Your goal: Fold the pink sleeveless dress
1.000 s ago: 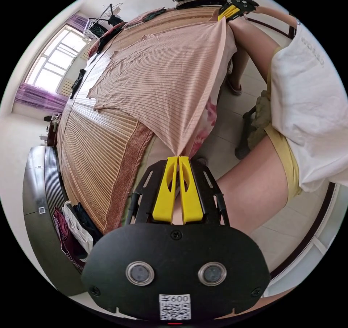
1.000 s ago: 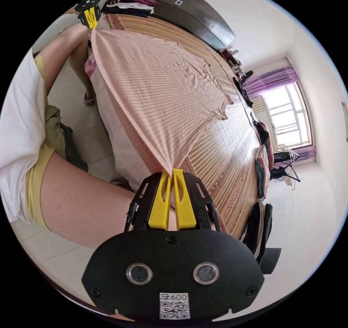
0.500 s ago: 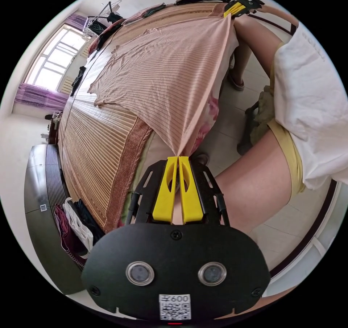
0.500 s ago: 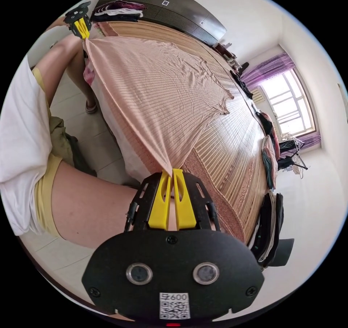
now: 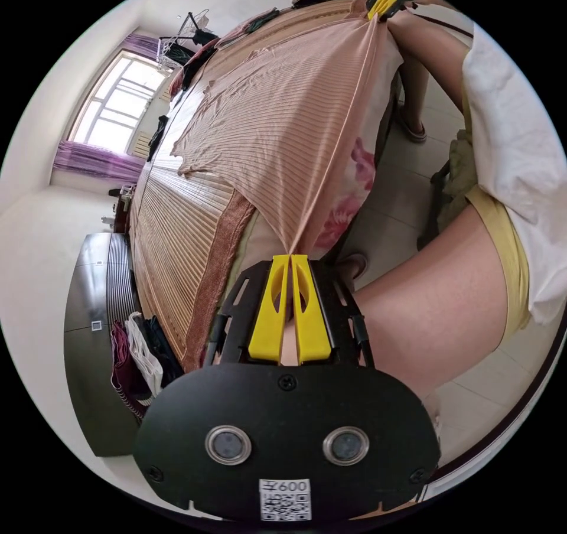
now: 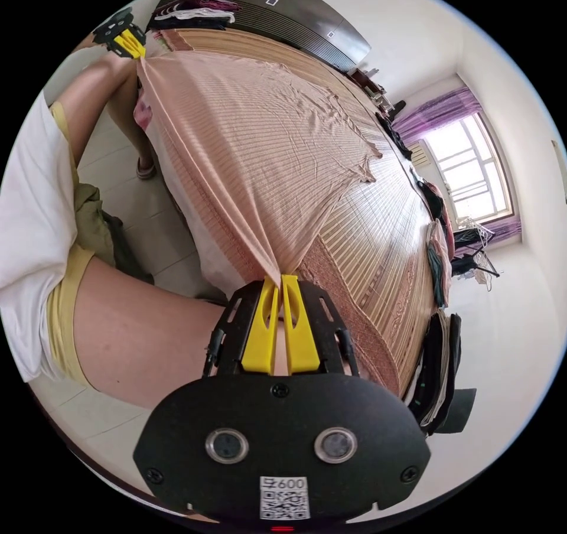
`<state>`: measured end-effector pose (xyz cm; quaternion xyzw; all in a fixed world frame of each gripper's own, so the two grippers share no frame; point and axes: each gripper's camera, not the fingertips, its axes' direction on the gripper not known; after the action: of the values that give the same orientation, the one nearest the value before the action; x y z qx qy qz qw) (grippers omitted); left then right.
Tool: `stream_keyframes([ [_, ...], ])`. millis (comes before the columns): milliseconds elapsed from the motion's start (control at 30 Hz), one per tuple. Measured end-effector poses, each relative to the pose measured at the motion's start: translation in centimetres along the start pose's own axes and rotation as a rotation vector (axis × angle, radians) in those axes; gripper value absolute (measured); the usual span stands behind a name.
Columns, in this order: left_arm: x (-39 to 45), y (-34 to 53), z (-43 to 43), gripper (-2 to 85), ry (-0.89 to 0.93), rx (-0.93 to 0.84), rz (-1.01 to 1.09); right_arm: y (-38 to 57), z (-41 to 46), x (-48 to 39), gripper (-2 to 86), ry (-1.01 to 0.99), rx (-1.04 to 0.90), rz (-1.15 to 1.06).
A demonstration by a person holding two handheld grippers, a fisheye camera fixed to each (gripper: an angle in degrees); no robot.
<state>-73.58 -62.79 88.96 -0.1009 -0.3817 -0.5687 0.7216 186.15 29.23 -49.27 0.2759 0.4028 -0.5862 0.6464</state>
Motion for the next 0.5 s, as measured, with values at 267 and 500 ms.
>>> stream_keyframes([
  [267, -2.7, 3.8, 2.2, 1.3, 0.159, 0.053, -0.192, 0.6, 1.2, 1.8, -0.8, -0.089, 0.001, 0.077],
  [500, -1.5, 7.1, 2.2, 1.2, 0.106, 0.201, -0.208, 4.1, 1.1, 3.0, -0.8, -0.159, 0.117, 0.168],
])
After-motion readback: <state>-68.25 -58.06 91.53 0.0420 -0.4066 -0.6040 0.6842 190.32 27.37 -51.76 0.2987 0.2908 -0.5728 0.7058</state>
